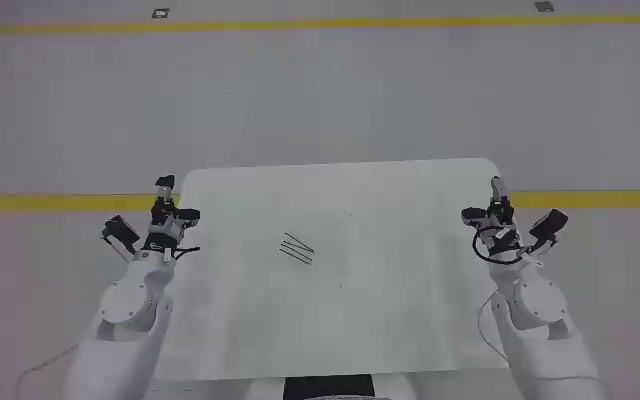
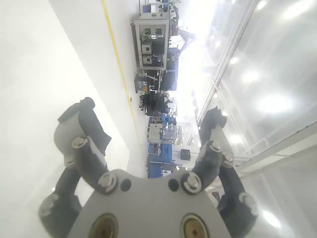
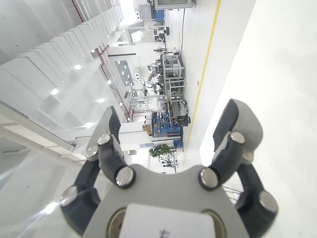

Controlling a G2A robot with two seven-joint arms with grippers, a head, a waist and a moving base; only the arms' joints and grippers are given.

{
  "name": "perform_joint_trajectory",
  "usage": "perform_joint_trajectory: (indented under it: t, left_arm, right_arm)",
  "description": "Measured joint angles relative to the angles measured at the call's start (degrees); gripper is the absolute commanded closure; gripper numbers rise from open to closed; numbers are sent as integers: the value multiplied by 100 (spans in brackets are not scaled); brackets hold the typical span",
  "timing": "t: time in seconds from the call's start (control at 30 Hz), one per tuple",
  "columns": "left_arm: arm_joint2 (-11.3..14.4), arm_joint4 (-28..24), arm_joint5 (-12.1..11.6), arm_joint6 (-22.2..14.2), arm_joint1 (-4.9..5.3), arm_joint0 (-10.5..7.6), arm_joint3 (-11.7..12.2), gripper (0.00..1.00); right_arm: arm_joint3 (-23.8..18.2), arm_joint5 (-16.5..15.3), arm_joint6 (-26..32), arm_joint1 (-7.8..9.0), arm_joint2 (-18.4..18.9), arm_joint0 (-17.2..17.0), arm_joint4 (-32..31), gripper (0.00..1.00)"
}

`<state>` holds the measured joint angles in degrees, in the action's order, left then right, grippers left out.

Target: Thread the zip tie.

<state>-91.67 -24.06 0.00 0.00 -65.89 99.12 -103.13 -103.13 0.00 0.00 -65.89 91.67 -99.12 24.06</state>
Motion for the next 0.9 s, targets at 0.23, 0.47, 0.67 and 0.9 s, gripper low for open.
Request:
perform_joint_trajectory:
  t: [0.23,0.47,0.67,0.9]
  left_arm:
    - [0,0,0,0,0,0,0,0]
    - [0,0,0,0,0,0,0,0]
    - [0,0,0,0,0,0,0,0]
    - [0,0,0,0,0,0,0,0]
  right_arm:
    - [-27,-22,21,5,-8,22,-26,0]
    - [-335,-197,484,39,-311,549,-1615,0]
    - [-238,-316,740,33,-744,898,-2641,0]
    - [-241,-312,734,33,-734,891,-2620,0]
